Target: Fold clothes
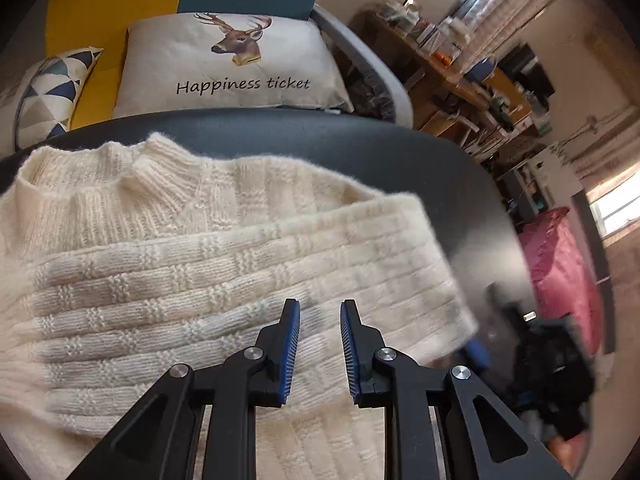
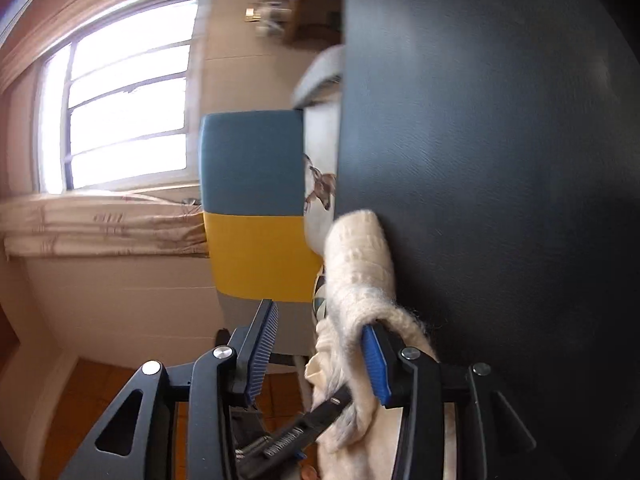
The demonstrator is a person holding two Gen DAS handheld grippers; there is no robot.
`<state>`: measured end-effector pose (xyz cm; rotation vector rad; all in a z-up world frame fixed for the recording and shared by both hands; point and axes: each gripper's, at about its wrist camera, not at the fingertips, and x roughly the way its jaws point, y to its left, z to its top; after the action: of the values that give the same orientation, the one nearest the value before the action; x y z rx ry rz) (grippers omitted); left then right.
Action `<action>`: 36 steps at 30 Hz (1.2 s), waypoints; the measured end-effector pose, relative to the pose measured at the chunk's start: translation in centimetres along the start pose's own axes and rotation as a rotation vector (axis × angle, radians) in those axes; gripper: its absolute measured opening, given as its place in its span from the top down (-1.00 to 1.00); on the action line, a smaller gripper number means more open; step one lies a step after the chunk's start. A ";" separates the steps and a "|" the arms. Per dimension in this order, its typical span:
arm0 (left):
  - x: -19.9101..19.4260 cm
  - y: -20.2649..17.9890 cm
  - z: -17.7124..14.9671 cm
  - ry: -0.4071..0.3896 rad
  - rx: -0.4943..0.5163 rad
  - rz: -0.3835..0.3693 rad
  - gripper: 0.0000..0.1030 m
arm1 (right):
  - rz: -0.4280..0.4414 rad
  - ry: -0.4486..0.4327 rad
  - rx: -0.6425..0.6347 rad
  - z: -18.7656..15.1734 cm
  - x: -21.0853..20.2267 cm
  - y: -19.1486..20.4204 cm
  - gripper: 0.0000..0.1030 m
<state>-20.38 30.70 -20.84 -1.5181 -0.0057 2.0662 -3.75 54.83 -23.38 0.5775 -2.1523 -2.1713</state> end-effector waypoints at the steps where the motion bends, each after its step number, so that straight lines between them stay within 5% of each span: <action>1: 0.6 0.0 -0.4 0.005 0.029 0.022 0.61 | -0.032 0.024 -0.007 -0.1 0.3 -0.1 0.17; 4: 0.4 -0.3 -0.9 -0.008 0.067 0.044 0.61 | -0.148 0.079 -0.042 -0.9 -0.1 -0.3 0.17; 10: -1.9 -1.2 0.5 -0.072 0.056 -0.081 0.61 | -0.285 0.089 -0.362 0.2 -3.3 4.8 0.17; 13: -2.5 -2.0 1.2 -0.094 0.058 -0.138 0.61 | -0.310 0.130 -0.510 2.8 -1.2 7.6 0.17; 22: 1.7 -5.6 0.8 -0.021 0.101 -0.179 0.61 | -0.372 0.404 -0.389 7.7 8.4 5.0 0.17; 26: 2.7 -5.7 -0.1 -0.012 0.130 -0.182 0.61 | -0.422 0.468 -0.502 6.5 10.7 4.8 0.22; 29: 3.2 -6.0 -0.4 -0.008 0.157 -0.172 0.61 | -0.480 0.453 -0.671 4.9 11.2 6.3 0.73; 31: 3.2 -6.2 -0.5 -0.006 0.179 -0.167 0.61 | -0.452 0.416 -0.752 4.1 10.3 7.9 0.78; 36: 3.3 -5.6 -0.6 -0.002 0.161 -0.186 0.61 | -0.585 0.378 -0.925 2.8 10.2 7.9 0.80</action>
<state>-18.01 36.64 -22.08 -1.3648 0.0175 1.8745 -15.88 54.31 -18.23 1.4370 -0.6802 -2.6522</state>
